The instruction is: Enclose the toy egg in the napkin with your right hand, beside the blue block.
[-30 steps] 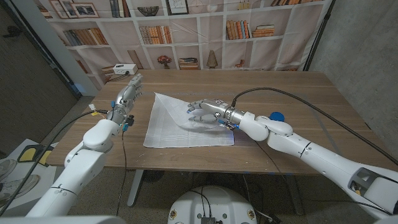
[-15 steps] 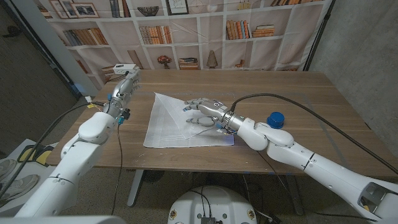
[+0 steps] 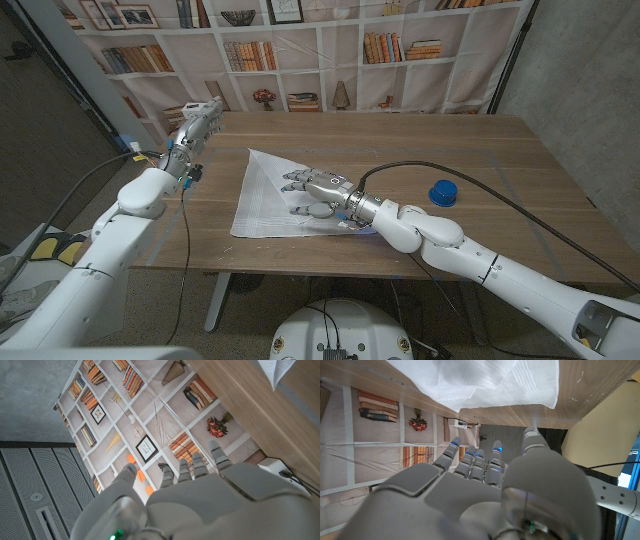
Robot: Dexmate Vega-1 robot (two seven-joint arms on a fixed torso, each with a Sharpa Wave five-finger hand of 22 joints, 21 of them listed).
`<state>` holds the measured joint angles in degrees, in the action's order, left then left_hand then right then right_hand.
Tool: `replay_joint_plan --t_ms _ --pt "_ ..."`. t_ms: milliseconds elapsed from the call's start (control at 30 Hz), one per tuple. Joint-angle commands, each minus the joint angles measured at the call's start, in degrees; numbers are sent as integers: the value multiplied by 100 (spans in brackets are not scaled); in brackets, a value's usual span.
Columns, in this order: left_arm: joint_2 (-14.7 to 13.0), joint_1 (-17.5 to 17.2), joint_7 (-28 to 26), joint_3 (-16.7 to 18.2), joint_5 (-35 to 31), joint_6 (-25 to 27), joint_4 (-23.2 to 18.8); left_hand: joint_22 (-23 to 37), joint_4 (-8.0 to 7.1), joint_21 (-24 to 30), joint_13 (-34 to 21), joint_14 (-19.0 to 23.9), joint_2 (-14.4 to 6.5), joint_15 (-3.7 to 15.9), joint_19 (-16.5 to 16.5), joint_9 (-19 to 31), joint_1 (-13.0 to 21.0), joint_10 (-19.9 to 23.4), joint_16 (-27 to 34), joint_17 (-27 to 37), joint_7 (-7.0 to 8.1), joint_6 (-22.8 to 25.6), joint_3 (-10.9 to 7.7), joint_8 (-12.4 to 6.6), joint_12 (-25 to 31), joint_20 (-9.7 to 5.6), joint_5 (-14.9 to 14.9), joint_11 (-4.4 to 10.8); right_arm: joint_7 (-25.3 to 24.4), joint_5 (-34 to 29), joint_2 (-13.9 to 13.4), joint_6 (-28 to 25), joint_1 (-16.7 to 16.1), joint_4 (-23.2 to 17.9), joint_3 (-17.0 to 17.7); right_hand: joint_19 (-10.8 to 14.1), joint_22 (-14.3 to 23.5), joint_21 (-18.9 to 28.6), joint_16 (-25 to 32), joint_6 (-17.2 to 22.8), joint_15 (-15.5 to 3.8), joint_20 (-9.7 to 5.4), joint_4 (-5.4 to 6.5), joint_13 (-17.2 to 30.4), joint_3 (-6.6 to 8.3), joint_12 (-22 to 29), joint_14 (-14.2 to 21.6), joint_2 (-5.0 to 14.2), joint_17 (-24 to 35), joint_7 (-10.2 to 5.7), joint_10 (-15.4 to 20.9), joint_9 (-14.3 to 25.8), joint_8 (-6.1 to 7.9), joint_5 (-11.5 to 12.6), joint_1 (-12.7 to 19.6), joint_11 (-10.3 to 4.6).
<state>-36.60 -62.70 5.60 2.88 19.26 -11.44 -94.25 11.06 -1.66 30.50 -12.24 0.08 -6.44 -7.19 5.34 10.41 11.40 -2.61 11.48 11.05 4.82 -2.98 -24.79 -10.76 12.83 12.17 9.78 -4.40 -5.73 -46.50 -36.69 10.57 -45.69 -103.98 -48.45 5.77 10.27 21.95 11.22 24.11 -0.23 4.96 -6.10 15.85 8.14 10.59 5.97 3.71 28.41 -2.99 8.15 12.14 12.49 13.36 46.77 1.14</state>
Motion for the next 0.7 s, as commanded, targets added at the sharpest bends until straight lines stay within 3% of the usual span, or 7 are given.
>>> replay_joint_plan --t_ms 33,333,700 --pt "-157 239 311 -52 164 -71 231 11 17 -19 -18 45 13 -5 -49 0 -20 35 26 10 10 59 -44 -22 50 -2 58 -16 183 -157 271 99 141 293 -337 -61 33 -40 2 -66 16 20 -14 11 -13 -14 -83 -15 3 0 -99 27 -31 46 -10 9" --pt "-231 354 436 -115 241 -55 336 11 19 -27 -17 42 10 -6 -55 0 -27 25 24 10 6 62 -49 -21 44 -1 59 -18 460 -44 474 234 317 559 -548 -276 42 -162 -13 -437 103 60 31 7 -106 -12 -375 -44 6 3 -426 42 -139 85 -127 39" --pt "-315 504 587 -185 328 -18 535 12 17 -35 -15 47 2 -5 -60 0 -36 24 25 11 5 60 -55 -17 42 -1 60 -15 529 140 792 522 575 1119 -786 -302 48 -194 23 -487 114 76 98 6 -197 39 -438 -75 11 23 -479 50 -123 102 -273 51"
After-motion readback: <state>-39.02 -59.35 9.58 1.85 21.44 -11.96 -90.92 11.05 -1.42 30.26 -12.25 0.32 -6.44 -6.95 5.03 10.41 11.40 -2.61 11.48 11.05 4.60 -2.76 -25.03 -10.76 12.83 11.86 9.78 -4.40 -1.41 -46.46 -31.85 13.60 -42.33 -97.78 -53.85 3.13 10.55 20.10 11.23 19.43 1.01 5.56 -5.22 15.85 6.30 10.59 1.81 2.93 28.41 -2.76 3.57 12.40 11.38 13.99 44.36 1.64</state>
